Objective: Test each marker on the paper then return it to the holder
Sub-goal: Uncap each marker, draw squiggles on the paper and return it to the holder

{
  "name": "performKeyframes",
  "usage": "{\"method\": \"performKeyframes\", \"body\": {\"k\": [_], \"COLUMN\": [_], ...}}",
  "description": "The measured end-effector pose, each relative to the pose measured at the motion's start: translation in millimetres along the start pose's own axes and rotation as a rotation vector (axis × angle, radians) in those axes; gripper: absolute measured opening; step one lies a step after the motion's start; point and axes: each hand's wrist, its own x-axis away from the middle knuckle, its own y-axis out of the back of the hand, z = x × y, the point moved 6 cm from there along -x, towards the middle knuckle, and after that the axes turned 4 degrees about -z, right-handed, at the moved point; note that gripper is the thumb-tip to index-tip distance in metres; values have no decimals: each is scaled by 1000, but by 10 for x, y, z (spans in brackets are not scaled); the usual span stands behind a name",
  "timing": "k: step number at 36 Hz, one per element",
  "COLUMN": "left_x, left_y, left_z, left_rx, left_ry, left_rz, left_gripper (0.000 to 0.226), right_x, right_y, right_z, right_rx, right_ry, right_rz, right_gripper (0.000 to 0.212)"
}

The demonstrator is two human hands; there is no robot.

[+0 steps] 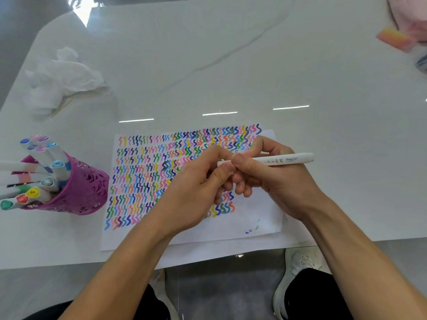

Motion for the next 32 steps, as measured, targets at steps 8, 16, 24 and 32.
{"method": "performKeyframes", "body": {"k": [8,16,24,32], "left_x": [3,-5,0,3], "left_y": [46,42,27,70], "left_z": [-15,18,69,38], "left_rx": [131,198,241,200], "left_ry": [-5,51,117,113], "left_rz": [-121,-192,-202,-177], "left_gripper": [12,9,10,11], "right_x": [16,17,15,-5], "right_y": [-8,-29,-7,-5], "right_z": [29,-48,-72,-56], "right_rx": [9,-120,-134,-94], "right_ry": [-21,-42,-21,8], "right_rz": [31,-14,-19,30], "right_gripper": [19,22,19,24]}}
